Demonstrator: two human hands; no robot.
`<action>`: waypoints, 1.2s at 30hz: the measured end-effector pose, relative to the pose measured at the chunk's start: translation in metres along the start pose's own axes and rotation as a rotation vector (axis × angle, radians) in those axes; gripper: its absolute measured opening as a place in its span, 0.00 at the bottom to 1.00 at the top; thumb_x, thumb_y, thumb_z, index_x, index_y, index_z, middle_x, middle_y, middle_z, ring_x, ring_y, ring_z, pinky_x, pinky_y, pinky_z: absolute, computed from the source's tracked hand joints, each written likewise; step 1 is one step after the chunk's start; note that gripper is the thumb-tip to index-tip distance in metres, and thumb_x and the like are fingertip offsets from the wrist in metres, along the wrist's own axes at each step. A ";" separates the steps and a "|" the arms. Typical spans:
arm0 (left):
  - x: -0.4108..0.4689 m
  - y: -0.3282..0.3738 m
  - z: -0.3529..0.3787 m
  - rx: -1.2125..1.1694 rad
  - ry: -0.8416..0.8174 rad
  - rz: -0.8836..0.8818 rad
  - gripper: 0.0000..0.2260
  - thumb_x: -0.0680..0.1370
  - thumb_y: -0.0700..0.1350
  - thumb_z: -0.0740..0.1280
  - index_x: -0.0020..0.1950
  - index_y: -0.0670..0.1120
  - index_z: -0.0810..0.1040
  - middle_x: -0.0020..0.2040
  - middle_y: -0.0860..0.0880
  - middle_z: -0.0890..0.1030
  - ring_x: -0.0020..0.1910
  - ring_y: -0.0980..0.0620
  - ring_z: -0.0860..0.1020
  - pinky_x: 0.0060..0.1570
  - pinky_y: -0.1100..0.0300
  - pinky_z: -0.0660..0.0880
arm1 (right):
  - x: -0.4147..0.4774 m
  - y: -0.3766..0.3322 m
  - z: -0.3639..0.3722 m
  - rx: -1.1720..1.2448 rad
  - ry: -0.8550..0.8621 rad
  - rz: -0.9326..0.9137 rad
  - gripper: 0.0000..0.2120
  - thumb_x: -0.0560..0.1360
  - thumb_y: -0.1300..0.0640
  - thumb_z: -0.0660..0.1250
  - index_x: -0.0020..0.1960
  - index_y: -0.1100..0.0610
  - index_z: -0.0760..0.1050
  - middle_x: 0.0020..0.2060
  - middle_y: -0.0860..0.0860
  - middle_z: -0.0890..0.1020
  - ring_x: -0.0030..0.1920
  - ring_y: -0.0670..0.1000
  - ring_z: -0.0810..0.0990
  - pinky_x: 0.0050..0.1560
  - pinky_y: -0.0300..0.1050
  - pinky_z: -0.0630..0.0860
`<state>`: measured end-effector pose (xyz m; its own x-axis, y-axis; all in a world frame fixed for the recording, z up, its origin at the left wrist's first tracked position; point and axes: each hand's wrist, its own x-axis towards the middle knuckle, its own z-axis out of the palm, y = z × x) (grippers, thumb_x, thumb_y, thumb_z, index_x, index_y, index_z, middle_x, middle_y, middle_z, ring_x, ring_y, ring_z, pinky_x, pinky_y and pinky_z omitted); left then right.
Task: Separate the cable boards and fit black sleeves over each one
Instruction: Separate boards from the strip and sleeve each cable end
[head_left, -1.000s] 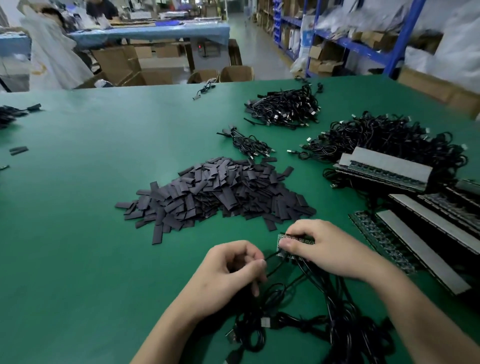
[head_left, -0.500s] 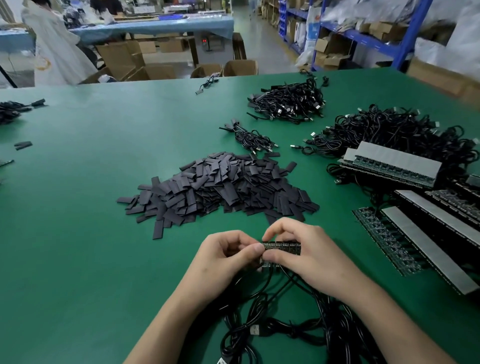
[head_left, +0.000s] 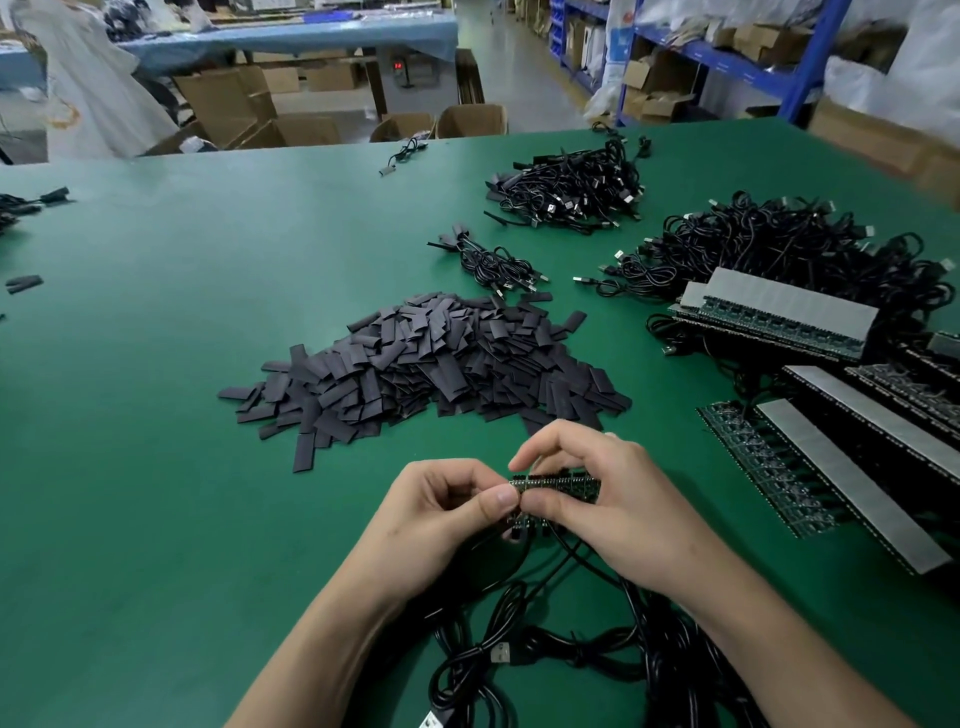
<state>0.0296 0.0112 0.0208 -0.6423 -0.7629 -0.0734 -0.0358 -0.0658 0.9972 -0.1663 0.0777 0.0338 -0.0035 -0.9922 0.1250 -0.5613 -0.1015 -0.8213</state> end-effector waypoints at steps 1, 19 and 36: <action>0.000 0.000 0.000 -0.005 -0.002 -0.001 0.07 0.75 0.49 0.73 0.41 0.47 0.86 0.33 0.49 0.82 0.30 0.57 0.76 0.32 0.68 0.70 | 0.001 0.000 0.000 0.019 -0.003 0.009 0.13 0.75 0.54 0.76 0.52 0.39 0.79 0.49 0.34 0.83 0.58 0.37 0.79 0.59 0.45 0.71; -0.001 0.006 0.000 -0.055 -0.017 -0.019 0.07 0.78 0.44 0.73 0.40 0.45 0.85 0.35 0.42 0.83 0.29 0.56 0.77 0.32 0.68 0.71 | 0.005 0.005 0.002 0.202 -0.038 0.032 0.14 0.73 0.53 0.76 0.56 0.40 0.82 0.45 0.41 0.84 0.56 0.42 0.81 0.59 0.46 0.71; 0.000 -0.002 0.004 0.269 0.176 0.090 0.08 0.74 0.55 0.74 0.43 0.52 0.87 0.38 0.49 0.85 0.37 0.56 0.80 0.40 0.62 0.75 | 0.005 0.010 -0.001 -0.140 -0.059 -0.014 0.08 0.79 0.42 0.69 0.44 0.44 0.77 0.39 0.42 0.82 0.44 0.44 0.80 0.48 0.52 0.78</action>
<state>0.0262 0.0137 0.0186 -0.5109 -0.8588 0.0374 -0.2008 0.1615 0.9662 -0.1728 0.0715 0.0266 0.0511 -0.9937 0.0994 -0.6713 -0.1079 -0.7333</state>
